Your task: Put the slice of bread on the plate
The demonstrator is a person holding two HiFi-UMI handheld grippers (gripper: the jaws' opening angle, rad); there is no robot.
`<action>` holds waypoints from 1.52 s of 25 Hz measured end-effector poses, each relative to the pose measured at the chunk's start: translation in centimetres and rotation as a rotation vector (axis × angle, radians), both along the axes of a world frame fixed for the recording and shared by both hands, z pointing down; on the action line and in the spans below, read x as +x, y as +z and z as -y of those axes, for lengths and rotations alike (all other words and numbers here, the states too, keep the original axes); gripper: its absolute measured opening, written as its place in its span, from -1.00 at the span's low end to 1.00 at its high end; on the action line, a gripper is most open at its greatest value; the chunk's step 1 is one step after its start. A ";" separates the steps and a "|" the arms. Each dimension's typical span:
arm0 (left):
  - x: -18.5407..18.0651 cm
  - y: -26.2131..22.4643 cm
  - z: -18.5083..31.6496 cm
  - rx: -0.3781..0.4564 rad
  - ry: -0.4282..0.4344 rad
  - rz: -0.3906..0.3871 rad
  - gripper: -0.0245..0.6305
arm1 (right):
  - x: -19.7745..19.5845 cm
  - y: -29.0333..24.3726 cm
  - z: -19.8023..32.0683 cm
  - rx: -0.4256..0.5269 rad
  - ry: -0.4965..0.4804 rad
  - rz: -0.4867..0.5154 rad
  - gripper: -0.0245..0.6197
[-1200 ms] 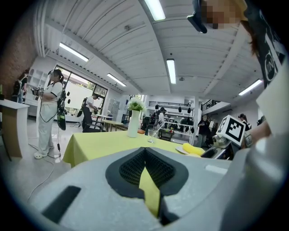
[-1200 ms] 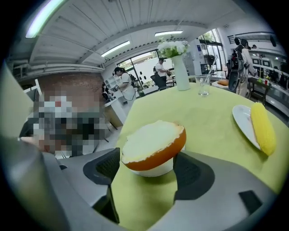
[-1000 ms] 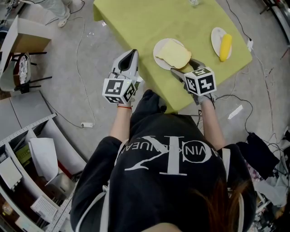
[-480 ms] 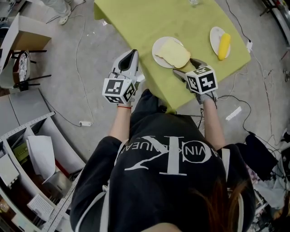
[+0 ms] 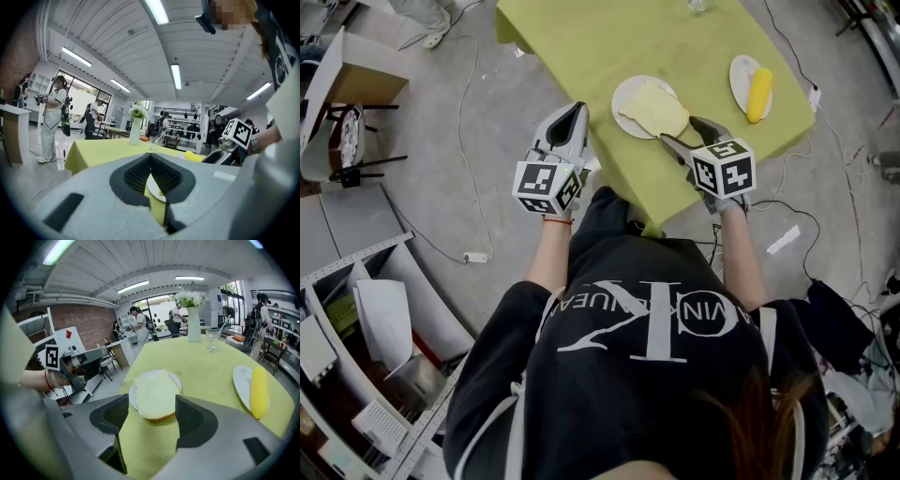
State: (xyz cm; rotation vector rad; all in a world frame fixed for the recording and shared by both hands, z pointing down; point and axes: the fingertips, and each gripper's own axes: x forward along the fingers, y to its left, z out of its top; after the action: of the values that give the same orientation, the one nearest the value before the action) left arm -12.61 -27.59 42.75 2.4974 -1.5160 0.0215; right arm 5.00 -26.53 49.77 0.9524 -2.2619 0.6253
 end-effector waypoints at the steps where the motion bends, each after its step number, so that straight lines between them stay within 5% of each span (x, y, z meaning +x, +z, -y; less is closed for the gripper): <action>1: 0.1 -0.1 0.0 0.002 0.001 0.001 -0.89 | 0.1 -0.3 0.2 0.019 0.004 0.003 0.00; 14: 0.2 -2.0 -0.3 0.039 0.003 0.008 -0.89 | 1.6 -5.5 1.3 0.261 0.082 0.101 -0.91; 38: -0.6 -6.5 0.2 0.121 -0.043 -0.018 -0.89 | 4.1 -14.1 2.3 0.550 0.141 0.323 -0.92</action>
State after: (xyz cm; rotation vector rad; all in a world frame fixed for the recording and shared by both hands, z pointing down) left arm -13.20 -27.77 36.29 2.5484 -1.6084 -0.1020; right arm 9.12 -28.84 35.72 1.3591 -2.7441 0.2168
